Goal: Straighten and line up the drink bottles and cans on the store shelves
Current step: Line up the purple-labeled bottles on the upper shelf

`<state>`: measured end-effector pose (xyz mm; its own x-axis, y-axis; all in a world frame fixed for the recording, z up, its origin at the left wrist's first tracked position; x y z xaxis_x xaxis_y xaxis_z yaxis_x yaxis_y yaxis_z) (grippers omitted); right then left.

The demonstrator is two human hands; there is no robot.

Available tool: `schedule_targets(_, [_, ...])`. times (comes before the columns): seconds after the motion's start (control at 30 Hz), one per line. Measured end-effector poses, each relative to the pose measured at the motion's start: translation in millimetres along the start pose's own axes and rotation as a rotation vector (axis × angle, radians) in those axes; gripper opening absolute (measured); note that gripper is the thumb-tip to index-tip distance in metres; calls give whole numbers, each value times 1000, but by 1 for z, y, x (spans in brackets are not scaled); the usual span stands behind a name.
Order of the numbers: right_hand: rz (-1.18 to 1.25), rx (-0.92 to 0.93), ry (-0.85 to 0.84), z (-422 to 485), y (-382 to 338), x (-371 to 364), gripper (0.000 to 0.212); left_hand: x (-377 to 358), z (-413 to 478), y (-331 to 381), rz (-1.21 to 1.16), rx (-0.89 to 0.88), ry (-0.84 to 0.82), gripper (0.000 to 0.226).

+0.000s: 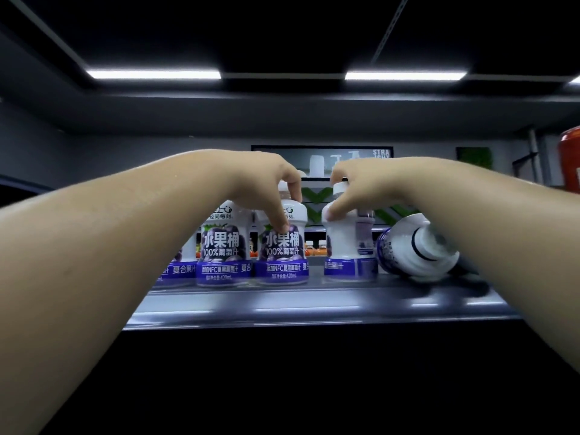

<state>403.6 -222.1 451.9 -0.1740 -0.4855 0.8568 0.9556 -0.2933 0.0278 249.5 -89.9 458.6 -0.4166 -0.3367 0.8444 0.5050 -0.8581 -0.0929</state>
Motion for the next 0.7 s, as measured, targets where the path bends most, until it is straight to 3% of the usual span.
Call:
schedule_targets(0.03, [97, 30, -26, 0, 0, 1, 59, 0, 0, 0, -4, 1, 8, 49])
schedule_targets(0.13, [361, 81, -106, 0, 0, 2, 70, -2, 1, -2, -9, -4, 18, 48])
schedule_targets(0.27, [20, 74, -32, 6, -10, -3, 81, -4, 0, -4, -37, -11, 4, 45])
schedule_targets(0.4, [146, 105, -33, 4, -5, 6, 65, -4, 0, -5, -22, -20, 16, 45])
schedule_targets(0.7, [272, 89, -73, 0, -9, 5, 62, -4, -1, -3, -27, -10, 2, 46])
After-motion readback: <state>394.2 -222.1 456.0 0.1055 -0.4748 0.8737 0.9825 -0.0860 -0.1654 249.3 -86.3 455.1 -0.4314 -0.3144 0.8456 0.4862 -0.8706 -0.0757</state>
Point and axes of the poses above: each hand's wrist, its own z-axis towards the middle knuckle, its own x-axis out of the back of the hand, y = z × x, the point moved 1 cm from there along z, towards the middle knuckle, and after that the axes turned 8 degrees about x, right-handed, at the moved point
